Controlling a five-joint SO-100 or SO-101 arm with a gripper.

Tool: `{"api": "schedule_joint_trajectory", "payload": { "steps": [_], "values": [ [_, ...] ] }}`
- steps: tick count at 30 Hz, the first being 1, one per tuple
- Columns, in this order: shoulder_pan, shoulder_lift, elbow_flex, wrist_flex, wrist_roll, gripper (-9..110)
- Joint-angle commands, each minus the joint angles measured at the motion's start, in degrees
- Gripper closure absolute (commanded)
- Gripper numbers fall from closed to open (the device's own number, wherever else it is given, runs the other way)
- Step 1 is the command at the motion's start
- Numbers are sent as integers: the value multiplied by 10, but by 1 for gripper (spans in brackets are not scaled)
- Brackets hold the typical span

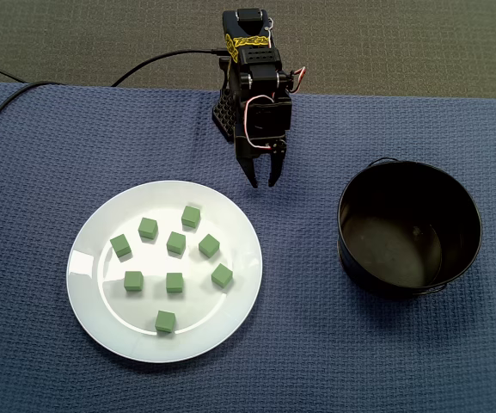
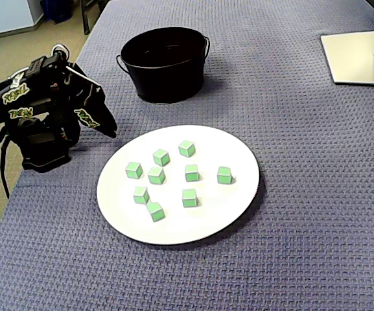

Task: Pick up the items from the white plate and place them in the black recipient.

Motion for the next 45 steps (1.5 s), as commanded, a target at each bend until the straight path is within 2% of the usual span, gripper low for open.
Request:
{"api": "schedule_joint_trajectory", "payload": {
  "steps": [1,10,22,35,45],
  "values": [
    [174,-82,-34,-111,118,80],
    [178,-96,-47,-116,120,79],
    [254,-254,-241,-98,133,77],
    [364,-516,-320,-236,-113,72],
    [409,-646,-373,-258,-192,71]
  ]
}}
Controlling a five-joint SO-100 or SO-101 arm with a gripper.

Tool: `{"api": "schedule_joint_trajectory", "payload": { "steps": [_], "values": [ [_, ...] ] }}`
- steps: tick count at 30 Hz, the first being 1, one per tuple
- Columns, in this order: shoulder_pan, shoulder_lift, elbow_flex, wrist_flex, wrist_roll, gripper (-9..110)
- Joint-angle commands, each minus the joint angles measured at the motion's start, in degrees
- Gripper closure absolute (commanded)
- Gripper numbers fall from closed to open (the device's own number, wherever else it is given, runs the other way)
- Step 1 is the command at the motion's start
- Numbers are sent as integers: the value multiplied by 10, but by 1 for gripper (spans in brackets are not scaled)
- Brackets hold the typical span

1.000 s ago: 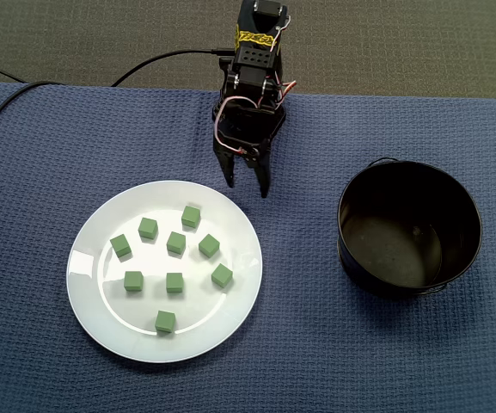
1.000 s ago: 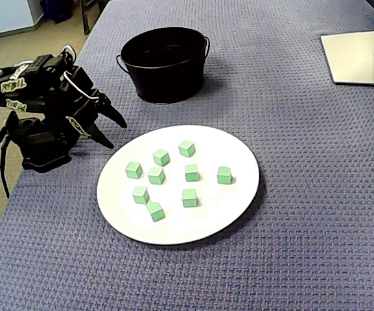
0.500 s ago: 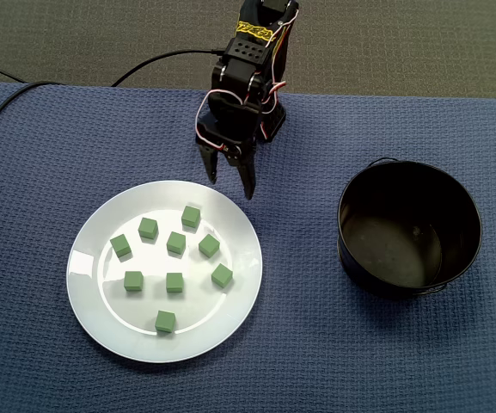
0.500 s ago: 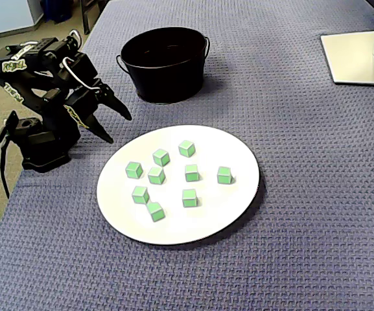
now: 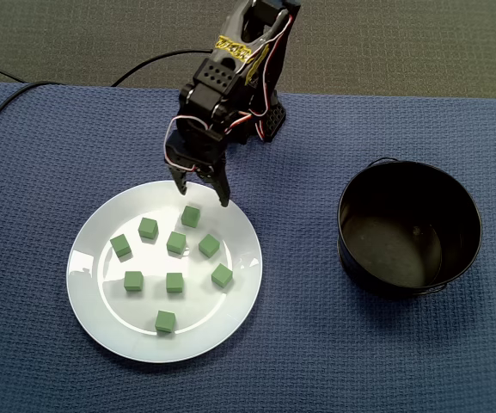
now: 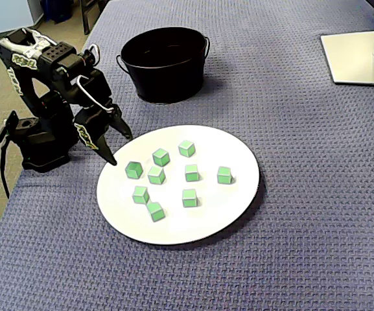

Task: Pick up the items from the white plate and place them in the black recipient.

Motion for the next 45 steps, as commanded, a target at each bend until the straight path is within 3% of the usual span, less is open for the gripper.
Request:
{"api": "schedule_joint_trajectory", "payload": {
  "steps": [1,23,29,32,34,41,45],
  "values": [
    [19,-34,-30,-38,-27,71],
    [3,-163,-3,-185,-15,76],
    [-4,-161,25,-224,-6,94],
    [-6,-156,33,-236,5,96],
    [-8,-151,36,-236,11,101],
    [-13,-142,44,-229,24,101],
    [-22,-113,-25,-110,77,101]
  ]
}}
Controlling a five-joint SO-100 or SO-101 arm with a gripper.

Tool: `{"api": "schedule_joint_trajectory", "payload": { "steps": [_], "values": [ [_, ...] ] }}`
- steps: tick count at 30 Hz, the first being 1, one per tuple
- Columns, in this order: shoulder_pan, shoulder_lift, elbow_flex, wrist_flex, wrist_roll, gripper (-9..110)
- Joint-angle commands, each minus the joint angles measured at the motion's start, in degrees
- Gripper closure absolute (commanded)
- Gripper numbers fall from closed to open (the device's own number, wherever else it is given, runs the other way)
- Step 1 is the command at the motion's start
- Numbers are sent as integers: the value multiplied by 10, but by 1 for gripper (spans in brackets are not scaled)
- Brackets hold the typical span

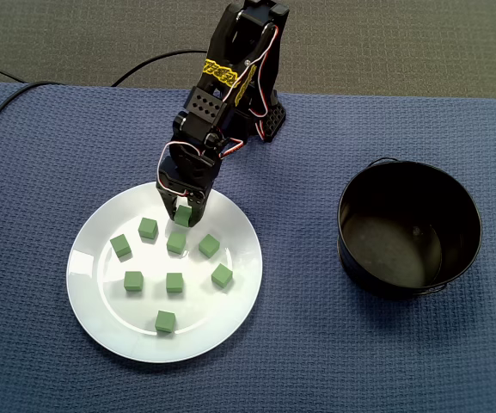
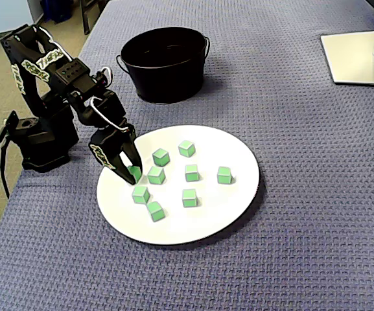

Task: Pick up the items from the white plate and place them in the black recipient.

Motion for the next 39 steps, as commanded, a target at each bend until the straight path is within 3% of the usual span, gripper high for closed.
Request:
{"api": "schedule_joint_trajectory", "payload": {
  "steps": [1,6,10,14,17,24,32,35,39],
  "values": [
    [-14,44,-87,132,74,101],
    [-44,175,-240,335,253,101],
    [-154,236,-374,451,415,101],
    [-275,192,-526,491,592,102],
    [-393,122,-613,530,648,102],
    [-622,-77,-689,541,663,102],
    [-687,-235,-699,473,657,100],
    [-685,-236,-689,470,651,70],
    [-645,-186,-694,515,621,64]
  ]
}}
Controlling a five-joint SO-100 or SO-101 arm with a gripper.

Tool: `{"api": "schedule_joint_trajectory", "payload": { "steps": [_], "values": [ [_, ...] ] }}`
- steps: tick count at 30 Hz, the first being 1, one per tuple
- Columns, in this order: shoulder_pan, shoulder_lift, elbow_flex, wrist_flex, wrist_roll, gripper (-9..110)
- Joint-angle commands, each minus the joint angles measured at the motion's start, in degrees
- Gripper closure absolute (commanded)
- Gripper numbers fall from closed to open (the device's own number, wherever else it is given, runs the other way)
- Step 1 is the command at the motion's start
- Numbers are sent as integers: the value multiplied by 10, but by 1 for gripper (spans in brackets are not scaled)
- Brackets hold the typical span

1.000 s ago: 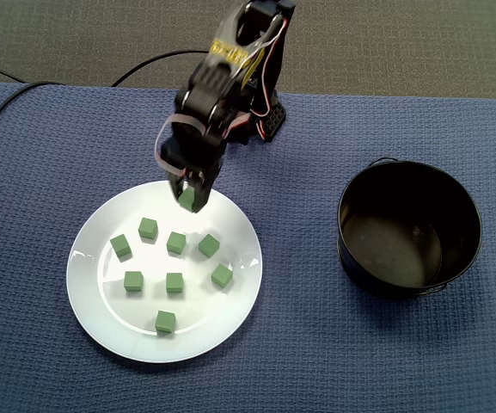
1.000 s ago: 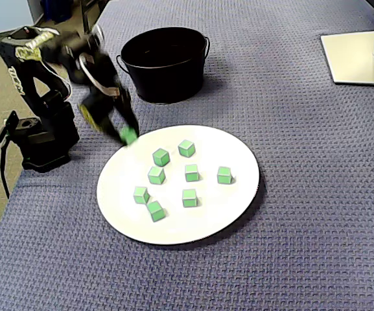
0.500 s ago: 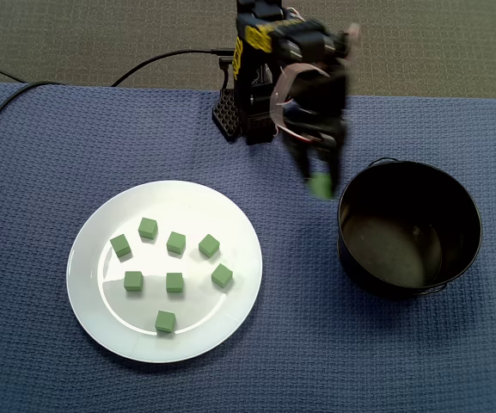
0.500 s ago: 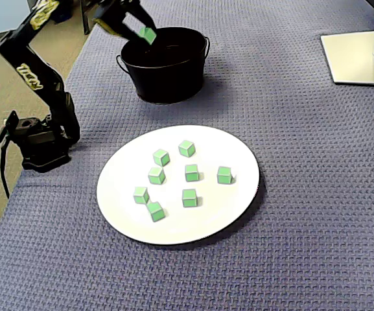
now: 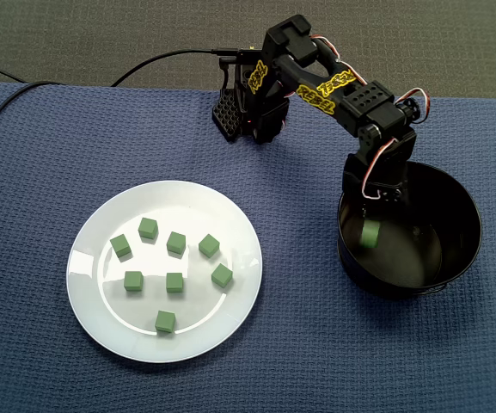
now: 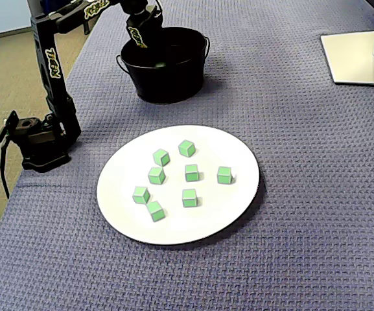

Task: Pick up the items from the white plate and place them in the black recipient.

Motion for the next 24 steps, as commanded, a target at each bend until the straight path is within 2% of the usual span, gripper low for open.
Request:
{"api": "schedule_joint_trajectory", "payload": {
  "steps": [1,5,9,14,18,24],
  "values": [
    [48,71,-22,47,-33,64],
    [169,154,-34,98,-86,62],
    [345,183,-49,127,-87,60],
    [507,178,47,109,-117,58],
    [572,156,154,48,-125,60],
    [585,125,264,-39,-197,66]
  ]
}}
